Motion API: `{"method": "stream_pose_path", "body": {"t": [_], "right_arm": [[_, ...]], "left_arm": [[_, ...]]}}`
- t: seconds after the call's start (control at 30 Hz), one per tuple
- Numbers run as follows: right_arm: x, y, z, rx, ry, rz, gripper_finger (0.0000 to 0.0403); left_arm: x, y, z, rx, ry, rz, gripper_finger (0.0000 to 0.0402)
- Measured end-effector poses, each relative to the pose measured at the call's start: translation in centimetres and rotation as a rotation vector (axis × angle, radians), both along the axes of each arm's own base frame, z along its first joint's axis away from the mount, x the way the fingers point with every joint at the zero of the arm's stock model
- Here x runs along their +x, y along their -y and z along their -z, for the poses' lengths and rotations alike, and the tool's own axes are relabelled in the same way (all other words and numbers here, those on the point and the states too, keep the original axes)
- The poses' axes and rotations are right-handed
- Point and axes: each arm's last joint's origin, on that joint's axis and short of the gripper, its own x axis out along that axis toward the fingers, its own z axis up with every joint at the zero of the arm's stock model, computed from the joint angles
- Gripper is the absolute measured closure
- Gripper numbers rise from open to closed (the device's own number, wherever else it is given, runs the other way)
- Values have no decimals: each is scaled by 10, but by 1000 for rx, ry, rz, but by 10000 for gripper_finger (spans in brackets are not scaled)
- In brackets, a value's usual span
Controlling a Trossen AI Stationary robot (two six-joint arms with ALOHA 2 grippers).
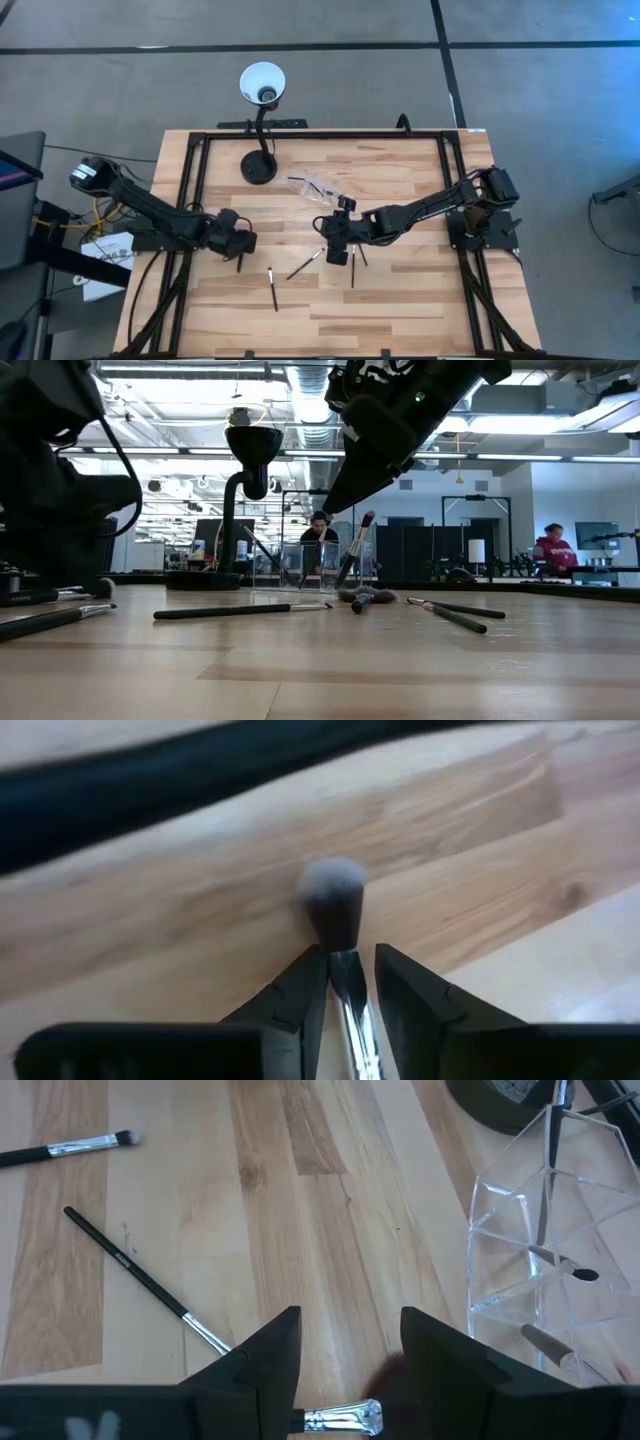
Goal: Sort items
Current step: Put the powder brush into the middle section of the transparent organizer
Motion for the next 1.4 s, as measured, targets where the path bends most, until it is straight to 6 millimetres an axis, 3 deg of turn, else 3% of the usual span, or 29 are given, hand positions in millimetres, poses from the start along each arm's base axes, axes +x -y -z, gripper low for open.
{"method": "stream_pose_path", "body": {"t": [0.17, 0.33, 0.6, 0.93, 1.07, 1.2, 1.4], "right_arm": [[0, 0, 0, 0, 0, 0, 243], [0, 0, 0, 0, 3, 0, 246], [1, 0, -1, 1, 10, 1, 249], [2, 3, -1, 3, 15, 7, 249], [7, 3, -5, 33, 82, -1, 249], [13, 0, -11, 53, 164, -43, 249], [17, -12, -23, -63, 251, -179, 249]], "left_arm": [[-1, 11, 0, 84, 98, 53, 312], [-2, 21, 7, 191, 83, 148, 312], [10, 38, 34, 379, 191, 148, 312], [23, 50, 36, 473, 173, 219, 323], [25, 47, 27, 428, 207, 193, 367], [28, 46, 9, 399, 275, 197, 367], [27, 41, -31, 535, 422, 236, 367]]}}
